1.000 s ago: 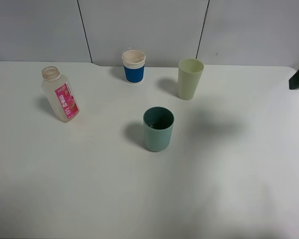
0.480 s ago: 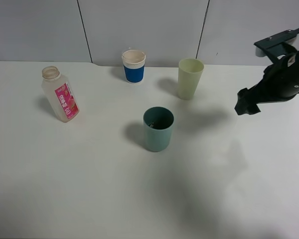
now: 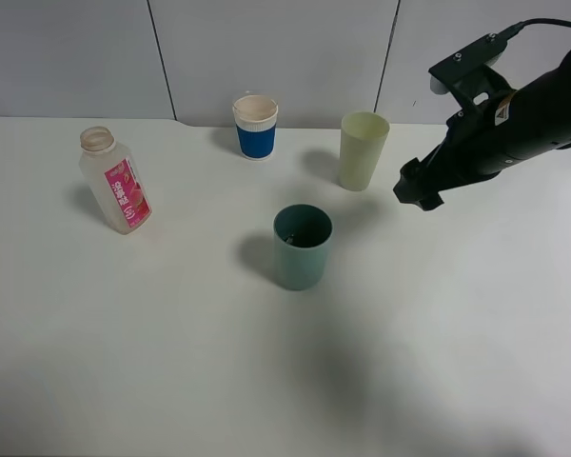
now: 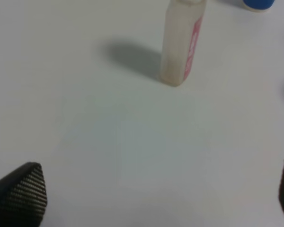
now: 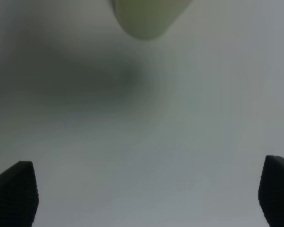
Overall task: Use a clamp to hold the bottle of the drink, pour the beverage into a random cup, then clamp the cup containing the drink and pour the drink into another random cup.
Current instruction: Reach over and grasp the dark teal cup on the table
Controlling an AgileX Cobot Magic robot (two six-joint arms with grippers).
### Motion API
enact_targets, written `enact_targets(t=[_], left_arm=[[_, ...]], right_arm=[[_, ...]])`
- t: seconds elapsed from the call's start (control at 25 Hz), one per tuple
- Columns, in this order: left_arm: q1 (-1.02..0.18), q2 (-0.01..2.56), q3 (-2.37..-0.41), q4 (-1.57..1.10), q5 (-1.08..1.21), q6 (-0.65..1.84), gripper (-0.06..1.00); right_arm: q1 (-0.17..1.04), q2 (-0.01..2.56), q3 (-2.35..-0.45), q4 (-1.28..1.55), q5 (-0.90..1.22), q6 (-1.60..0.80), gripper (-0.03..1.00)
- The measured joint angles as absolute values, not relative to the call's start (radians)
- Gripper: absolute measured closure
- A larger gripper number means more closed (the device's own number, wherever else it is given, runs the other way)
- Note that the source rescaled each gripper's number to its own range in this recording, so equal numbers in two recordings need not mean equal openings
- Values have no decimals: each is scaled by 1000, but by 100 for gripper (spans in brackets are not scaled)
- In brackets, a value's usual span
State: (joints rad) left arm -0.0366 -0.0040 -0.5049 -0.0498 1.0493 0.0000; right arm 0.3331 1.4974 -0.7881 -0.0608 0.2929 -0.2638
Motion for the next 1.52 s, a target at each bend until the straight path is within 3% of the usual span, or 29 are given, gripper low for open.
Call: enact_targets(t=[0.4, 0.8, 1.24, 1.52], left_arm=[[-37, -4, -505, -50, 1049, 6, -6], [-37, -4, -505, -50, 1049, 0, -6], [-37, -4, -505, -50, 1049, 6, -6], [-37, -4, -505, -50, 1049, 0, -6]], right_arm=[[347, 1499, -508, -156, -68, -202, 21], [355, 1501, -364, -640, -451, 249, 21], [387, 1501, -359, -781, -488, 423, 21], [416, 1501, -359, -811, -500, 392, 21]])
